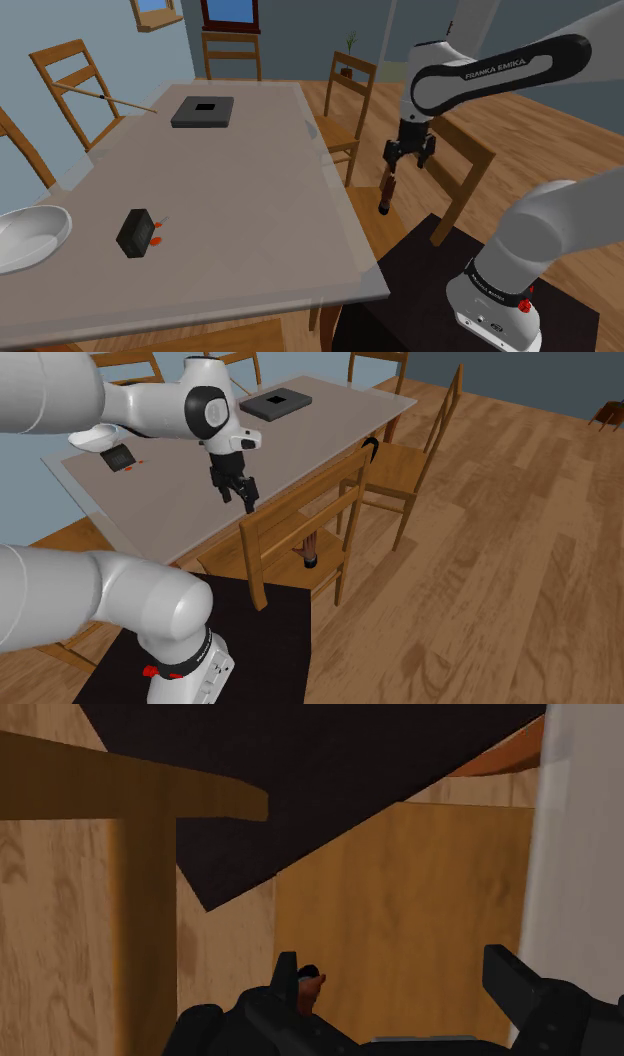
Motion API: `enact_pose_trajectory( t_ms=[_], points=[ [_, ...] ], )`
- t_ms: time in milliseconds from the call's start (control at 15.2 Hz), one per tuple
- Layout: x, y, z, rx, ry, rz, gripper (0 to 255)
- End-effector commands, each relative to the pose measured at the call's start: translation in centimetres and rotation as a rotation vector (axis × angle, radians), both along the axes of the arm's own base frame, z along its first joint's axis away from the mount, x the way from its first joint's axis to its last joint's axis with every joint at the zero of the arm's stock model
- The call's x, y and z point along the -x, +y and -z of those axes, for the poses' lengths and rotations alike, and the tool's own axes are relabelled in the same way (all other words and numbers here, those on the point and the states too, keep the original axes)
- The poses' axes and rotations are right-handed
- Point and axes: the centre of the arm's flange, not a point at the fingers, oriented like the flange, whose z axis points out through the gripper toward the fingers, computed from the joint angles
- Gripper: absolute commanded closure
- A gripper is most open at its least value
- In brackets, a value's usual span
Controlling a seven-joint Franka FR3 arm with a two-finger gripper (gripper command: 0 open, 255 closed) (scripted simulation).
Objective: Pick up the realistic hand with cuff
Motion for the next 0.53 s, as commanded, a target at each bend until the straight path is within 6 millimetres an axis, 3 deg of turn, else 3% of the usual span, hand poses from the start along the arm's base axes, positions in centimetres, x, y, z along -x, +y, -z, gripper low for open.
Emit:
enact_pose_trajectory(
  t_ms=[0, 462],
  points=[
    [-0.9, -0.8, 2.4, 0.024, -0.021, 0.068, 0],
    [-3.8, -3.9, 10.0, 0.108, -0.083, 0.298, 0]
  ],
)
